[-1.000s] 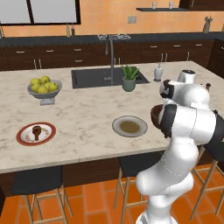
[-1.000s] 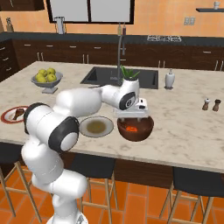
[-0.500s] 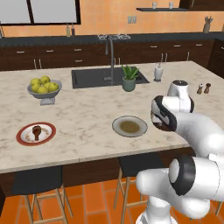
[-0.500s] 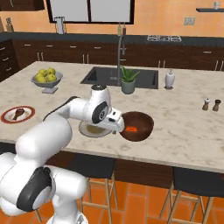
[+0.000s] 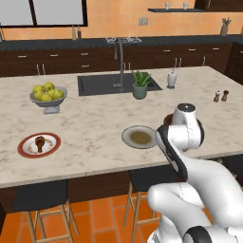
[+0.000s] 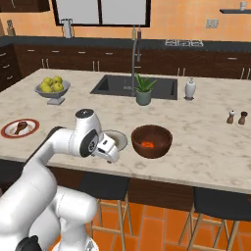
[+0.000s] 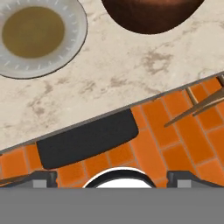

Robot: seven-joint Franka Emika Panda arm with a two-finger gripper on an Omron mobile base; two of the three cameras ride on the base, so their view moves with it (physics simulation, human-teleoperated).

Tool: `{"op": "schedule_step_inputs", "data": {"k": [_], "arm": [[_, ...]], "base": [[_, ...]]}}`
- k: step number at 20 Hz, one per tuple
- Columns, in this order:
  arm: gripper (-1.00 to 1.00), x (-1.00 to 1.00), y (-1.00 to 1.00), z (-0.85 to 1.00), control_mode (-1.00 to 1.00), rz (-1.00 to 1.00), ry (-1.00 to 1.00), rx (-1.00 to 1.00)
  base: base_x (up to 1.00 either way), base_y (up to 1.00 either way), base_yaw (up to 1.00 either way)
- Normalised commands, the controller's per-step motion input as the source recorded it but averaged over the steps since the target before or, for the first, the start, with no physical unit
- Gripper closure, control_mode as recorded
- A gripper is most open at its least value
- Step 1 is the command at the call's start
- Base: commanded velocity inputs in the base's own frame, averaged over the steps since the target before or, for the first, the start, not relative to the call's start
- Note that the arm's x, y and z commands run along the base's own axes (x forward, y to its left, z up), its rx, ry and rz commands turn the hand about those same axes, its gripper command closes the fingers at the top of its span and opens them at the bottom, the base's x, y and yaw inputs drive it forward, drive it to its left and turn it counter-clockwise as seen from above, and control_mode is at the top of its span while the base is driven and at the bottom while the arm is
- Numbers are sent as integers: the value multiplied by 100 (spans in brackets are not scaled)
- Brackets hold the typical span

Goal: Pick the chicken drumstick and squash from their plates and place them in the bowl. Then put the bowl in the fridge.

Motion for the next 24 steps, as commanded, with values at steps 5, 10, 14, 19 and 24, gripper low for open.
{"op": "schedule_step_inputs", "data": {"k": [5,10,14,19,24], "arm": [[-100,-1,6,0,-100,0,0,0],[-100,0,0,0,100,0,0,0],[-100,0,0,0,100,0,0,0],[-100,0,0,0,100,0,0,0],[-100,0,0,0,100,0,0,0]], "base": [[0,0,0],[3,100,-1],[21,92,0],[86,19,0],[22,5,4]]}}
